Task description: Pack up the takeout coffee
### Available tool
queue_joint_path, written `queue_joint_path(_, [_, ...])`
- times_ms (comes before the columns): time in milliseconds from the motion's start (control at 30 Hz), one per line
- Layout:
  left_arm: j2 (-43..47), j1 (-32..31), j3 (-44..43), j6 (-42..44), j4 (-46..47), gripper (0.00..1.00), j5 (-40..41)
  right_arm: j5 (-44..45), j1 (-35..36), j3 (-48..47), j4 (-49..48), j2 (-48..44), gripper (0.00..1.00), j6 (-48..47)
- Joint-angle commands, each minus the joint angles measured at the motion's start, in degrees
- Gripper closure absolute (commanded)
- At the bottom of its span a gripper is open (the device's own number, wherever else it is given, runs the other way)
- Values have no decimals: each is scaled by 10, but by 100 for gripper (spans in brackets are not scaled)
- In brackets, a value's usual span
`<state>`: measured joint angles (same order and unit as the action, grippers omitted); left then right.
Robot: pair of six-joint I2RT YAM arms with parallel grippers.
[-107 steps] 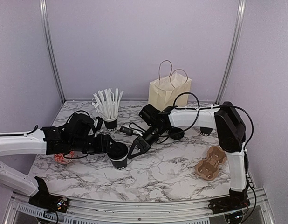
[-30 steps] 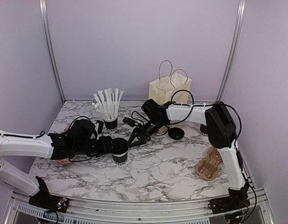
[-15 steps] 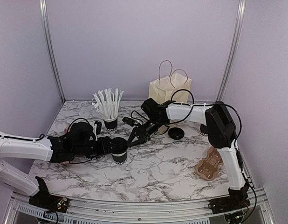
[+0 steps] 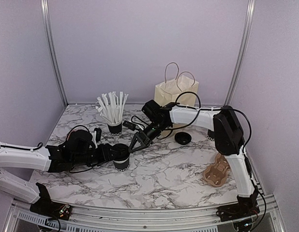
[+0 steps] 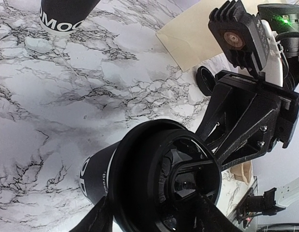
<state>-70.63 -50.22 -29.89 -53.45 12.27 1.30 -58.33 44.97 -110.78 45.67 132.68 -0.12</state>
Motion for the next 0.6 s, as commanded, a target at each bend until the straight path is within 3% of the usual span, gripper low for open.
queue_joint_path(0, [-56,-25,53,-3,-49,44,-59,147,53,-12,-10,74,79,-36])
queue_joint_path(133, [-58,-29,67,-4,-46,44,-48,198,59,-21,1,77,79,-55])
queue_joint_path(300, [-37,-31,54,0,-76,44,-38,198,57,-28,5,61,79,-68])
queue_joint_path(567, [39,-41,4,23,-122,35,3,112,44,-66,26,20,72,-96])
